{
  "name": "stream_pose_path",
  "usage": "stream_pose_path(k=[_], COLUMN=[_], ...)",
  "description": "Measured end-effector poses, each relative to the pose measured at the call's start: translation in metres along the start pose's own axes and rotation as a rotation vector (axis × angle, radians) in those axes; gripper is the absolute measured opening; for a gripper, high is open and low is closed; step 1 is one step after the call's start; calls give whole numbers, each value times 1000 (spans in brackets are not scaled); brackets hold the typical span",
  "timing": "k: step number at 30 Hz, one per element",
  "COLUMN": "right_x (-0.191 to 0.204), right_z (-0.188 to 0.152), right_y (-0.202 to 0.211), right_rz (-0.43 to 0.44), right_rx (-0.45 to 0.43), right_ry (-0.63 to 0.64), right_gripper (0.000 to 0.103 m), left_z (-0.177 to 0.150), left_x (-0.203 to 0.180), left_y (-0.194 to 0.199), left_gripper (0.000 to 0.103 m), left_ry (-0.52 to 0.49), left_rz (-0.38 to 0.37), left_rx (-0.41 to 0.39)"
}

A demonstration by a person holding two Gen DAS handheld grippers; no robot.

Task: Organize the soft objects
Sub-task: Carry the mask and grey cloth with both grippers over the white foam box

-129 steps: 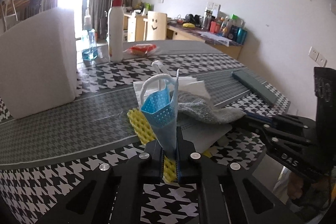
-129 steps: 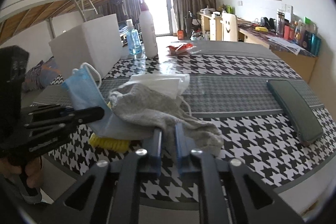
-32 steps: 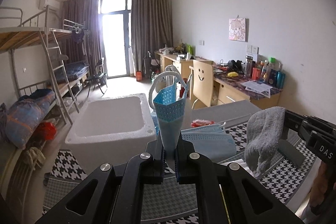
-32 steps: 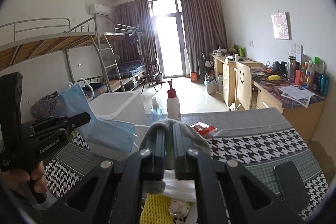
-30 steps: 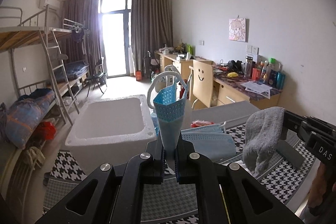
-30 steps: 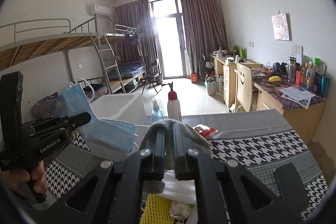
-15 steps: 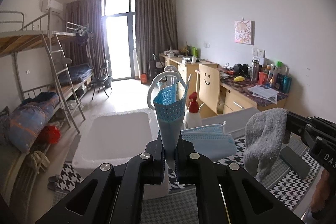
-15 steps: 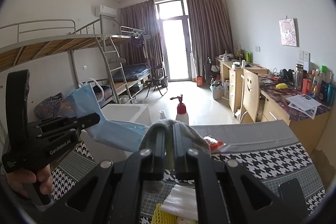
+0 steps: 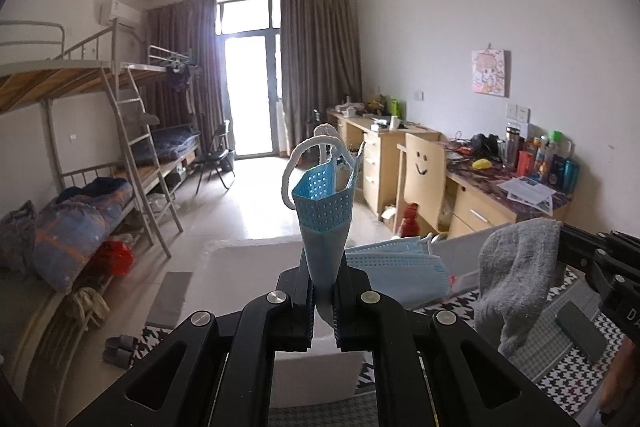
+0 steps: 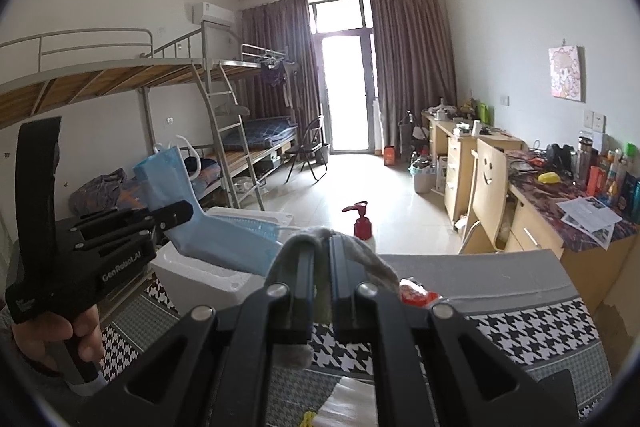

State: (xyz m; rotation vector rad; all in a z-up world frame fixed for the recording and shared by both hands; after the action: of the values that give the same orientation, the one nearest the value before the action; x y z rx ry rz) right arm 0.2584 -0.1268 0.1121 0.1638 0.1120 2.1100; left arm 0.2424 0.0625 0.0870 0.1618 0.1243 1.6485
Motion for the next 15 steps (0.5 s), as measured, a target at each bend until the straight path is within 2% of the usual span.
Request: stream_pose_path(k=[15], right_x=[16], right_z=[11], right_y=[-32], right_rz=[69], right_rx=[7], right_ry=[23], right_gripper=[9], left_z=[-4], left_x=[28], left_y=[-21], left_gripper=[7], left_ry=[10], left_rz=[114], left_rx=[41])
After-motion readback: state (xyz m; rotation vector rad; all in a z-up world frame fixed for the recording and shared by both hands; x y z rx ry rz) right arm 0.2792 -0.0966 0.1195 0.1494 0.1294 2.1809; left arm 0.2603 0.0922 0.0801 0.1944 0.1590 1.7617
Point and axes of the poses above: each gripper's, at about its wrist camera, not at the fingertips, and y roughly against the way its jaws point, x to its left, z to its top, the point moved 2 cm from there along -y, roughly the way its jaws point, and after that the axes turned 12 degrees about -x, right-handed, at the moved point
